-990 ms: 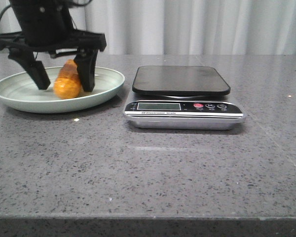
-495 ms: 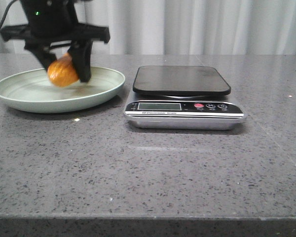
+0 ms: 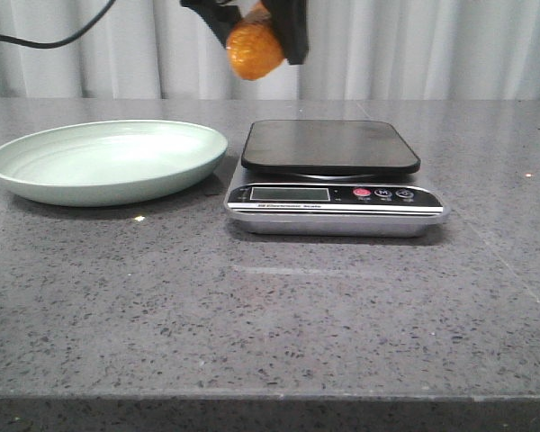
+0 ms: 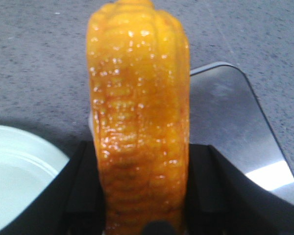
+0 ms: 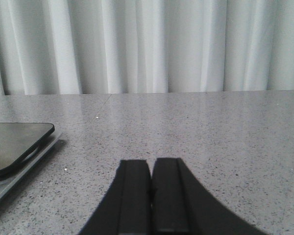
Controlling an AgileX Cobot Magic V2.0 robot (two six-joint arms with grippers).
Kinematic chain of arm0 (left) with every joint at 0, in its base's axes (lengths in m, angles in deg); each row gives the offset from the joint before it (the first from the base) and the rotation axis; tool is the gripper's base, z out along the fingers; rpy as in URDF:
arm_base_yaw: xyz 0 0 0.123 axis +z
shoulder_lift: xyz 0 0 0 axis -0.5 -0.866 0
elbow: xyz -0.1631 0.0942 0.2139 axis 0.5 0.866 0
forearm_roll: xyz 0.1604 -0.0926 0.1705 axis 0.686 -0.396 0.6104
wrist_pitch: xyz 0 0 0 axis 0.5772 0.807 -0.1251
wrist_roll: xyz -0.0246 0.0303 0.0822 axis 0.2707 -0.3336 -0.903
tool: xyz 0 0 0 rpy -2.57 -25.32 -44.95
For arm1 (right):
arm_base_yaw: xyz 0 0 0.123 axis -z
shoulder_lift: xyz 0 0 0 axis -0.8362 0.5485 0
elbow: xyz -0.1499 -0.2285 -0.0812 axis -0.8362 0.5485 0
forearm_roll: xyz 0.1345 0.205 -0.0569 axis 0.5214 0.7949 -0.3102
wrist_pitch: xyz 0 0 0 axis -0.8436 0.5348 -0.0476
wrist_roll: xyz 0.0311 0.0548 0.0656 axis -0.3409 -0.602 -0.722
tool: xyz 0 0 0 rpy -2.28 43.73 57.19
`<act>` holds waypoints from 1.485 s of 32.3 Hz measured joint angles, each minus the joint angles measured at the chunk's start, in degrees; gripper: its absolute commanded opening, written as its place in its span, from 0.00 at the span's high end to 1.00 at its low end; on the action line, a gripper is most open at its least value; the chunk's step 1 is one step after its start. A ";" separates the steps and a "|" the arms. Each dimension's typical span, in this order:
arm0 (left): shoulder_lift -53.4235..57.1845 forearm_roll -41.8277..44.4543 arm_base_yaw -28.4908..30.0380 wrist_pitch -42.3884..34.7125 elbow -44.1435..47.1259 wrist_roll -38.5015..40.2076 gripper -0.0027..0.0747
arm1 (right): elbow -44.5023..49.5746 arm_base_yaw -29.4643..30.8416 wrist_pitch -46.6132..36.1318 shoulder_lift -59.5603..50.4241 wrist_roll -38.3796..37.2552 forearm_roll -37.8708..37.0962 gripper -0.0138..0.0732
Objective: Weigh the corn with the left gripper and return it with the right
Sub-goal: 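Lift the corn cob with the left gripper and carry it over the scale, then release the corn cob onto the scale pan and raise the left gripper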
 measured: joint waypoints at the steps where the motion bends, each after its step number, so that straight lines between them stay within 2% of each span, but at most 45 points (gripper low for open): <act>1: -0.29 0.00 -0.27 -0.09 0.00 0.00 0.72 | 0.00 0.00 0.00 0.00 0.00 0.00 0.69; 5: -2.34 -0.11 -1.66 -0.09 0.00 0.00 0.61 | 0.00 0.00 0.00 0.00 0.00 0.00 0.69; 11: -4.96 -0.47 -3.06 0.02 0.00 0.00 0.34 | 0.00 0.00 0.00 0.00 0.00 0.00 0.69; 13: -5.35 -1.07 -3.32 0.02 0.00 0.00 0.29 | 0.00 0.00 0.00 0.00 0.00 0.00 0.69; 16: -5.41 -1.18 -3.32 0.02 0.00 0.00 0.26 | 0.00 0.00 0.00 0.00 0.00 0.00 0.69; 23: -5.46 -1.18 -3.32 0.22 -0.80 0.00 0.26 | 0.00 0.00 0.00 0.00 0.00 0.00 0.69; 27: -5.46 -0.75 -3.32 0.22 -1.87 0.00 0.27 | 0.00 0.00 0.00 0.00 0.00 0.00 0.69; 29: -5.06 0.06 -3.32 0.22 -2.09 0.00 0.32 | 0.00 0.00 0.00 0.00 0.00 0.00 0.69; 32: -3.82 0.98 -3.32 0.00 -2.09 0.00 0.44 | 0.00 0.00 0.00 0.00 0.00 0.00 0.69; 35: -2.09 1.07 -3.32 -0.39 -2.09 -0.26 0.63 | 0.00 0.00 0.00 0.00 0.00 0.00 0.69; 37: -0.89 1.19 -3.32 -0.77 -2.19 -0.82 0.79 | 0.00 0.00 0.00 0.00 0.00 0.00 0.69; 38: -0.17 1.19 -3.19 -0.90 -2.17 -1.24 0.81 | 0.00 0.00 0.00 0.00 0.00 0.00 0.69; 40: 1.06 1.19 -2.81 -1.04 -2.02 -1.65 0.78 | 0.00 0.00 0.00 0.00 0.00 0.00 0.69; 48: 9.77 1.26 1.68 -2.05 6.42 -2.95 0.79 | 0.00 0.00 0.00 0.00 0.00 0.00 0.69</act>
